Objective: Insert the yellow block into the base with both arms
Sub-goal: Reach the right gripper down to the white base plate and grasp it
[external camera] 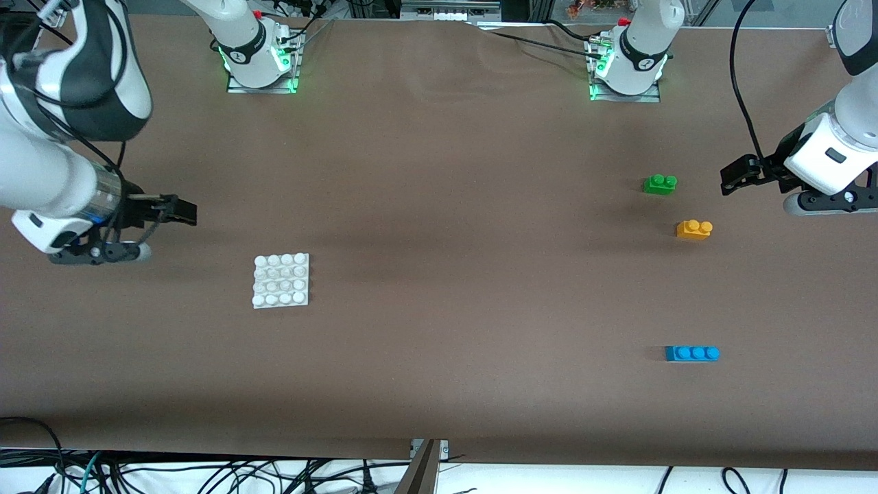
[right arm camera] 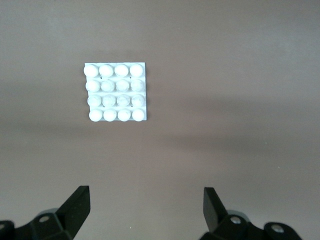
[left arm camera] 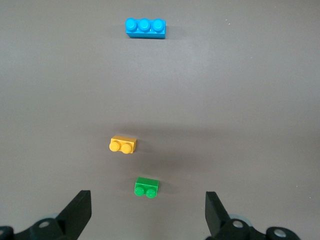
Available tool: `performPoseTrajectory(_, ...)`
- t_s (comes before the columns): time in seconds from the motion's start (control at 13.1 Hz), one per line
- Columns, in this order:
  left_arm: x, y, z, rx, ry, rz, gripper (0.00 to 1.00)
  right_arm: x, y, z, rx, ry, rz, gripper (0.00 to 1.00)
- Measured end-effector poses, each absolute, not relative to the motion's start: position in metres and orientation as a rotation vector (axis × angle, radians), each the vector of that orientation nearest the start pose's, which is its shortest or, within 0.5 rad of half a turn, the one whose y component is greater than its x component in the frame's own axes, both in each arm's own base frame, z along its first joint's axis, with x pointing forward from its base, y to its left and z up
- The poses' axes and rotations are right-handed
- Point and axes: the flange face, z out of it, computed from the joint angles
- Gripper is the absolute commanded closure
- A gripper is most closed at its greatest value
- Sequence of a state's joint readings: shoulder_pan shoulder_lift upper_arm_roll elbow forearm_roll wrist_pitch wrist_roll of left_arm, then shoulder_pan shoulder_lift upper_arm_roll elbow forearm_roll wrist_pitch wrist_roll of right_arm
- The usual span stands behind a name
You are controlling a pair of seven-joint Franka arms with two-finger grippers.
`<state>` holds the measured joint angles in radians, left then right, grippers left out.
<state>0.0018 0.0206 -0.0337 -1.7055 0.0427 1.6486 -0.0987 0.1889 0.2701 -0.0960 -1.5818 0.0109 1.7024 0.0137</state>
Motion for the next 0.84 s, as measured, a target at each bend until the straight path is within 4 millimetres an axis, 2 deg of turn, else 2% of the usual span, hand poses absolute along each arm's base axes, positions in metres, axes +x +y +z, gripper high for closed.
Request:
performPoseTrajectory(0.23,0.56,-0.013,0.556,-3.091,-0.096,0.115,0.0,0.643,0.077,0.439,-3.16,-0.146,0.143,0.0)
performPoseTrajectory(0.46,0.561,-0.014,0.557,-3.091,-0.095,0.113,0.0,0.661,0.082,0.374,-3.093,-0.086,0.182,0.0)
performPoseTrajectory(0.61,0.561,-0.014,0.557,-3.091,-0.095,0.112,0.0,0.667,0.084,0.337,-3.075,-0.061,0.208,0.0)
performPoseTrajectory(0.84,0.561,-0.014,0.557,-3.092,-0.095,0.112,0.0,0.671,0.083,0.307,-3.074,-0.042,0.207,0.01)
